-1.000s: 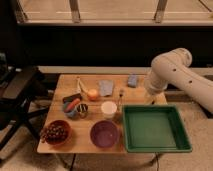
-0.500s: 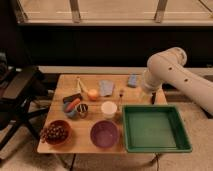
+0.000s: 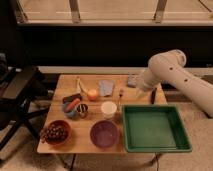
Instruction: Place apple in purple bowl
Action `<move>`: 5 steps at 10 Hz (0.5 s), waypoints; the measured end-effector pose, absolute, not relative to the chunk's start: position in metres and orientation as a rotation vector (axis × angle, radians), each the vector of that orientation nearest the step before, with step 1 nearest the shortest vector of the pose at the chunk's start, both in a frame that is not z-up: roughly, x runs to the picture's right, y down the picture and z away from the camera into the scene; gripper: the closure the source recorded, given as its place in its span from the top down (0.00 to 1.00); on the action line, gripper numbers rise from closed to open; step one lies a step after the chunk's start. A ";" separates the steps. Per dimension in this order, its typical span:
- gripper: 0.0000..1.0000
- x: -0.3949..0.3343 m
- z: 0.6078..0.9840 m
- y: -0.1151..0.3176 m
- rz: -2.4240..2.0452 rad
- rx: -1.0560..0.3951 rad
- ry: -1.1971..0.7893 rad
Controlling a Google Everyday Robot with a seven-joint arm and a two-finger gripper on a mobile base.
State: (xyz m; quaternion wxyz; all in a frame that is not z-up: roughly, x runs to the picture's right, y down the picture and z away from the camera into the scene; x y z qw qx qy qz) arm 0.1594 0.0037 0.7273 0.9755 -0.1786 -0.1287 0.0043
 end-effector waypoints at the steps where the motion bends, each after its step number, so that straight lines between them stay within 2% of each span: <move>1: 0.65 0.138 0.735 -0.002 -0.026 -0.352 -0.299; 5: 0.65 0.039 0.768 -0.013 -0.199 -0.352 -0.451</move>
